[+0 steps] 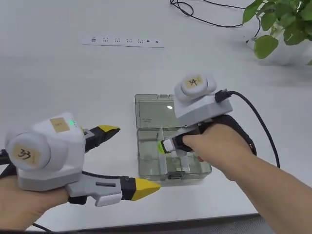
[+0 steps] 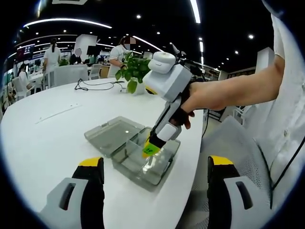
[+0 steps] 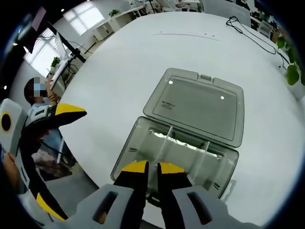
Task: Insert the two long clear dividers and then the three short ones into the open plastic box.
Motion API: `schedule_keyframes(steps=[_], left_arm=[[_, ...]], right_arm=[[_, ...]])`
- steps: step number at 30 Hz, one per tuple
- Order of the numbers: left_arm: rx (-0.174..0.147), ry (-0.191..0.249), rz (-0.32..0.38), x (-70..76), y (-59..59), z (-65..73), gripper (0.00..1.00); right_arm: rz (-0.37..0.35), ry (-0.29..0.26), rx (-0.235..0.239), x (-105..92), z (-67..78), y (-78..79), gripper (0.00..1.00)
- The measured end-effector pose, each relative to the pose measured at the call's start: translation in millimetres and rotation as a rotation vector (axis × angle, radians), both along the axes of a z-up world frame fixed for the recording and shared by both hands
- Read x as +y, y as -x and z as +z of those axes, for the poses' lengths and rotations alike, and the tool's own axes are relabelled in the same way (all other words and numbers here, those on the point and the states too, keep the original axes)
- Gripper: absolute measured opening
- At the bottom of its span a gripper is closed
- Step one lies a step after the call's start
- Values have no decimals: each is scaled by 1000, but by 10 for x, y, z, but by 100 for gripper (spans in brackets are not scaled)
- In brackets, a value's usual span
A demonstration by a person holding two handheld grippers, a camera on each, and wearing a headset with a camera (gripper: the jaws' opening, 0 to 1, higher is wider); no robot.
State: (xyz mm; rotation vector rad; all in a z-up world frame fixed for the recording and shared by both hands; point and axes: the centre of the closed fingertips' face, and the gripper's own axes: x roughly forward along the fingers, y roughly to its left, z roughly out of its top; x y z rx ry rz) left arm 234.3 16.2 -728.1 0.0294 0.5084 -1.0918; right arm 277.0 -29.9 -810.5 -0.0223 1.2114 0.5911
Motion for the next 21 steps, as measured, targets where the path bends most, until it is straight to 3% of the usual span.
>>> schedule_keyframes(steps=[21], left_arm=[[-16, -12, 28, 10, -20, 89, 91]], right_arm=[[-21, -82, 11, 21, -88, -4, 10]])
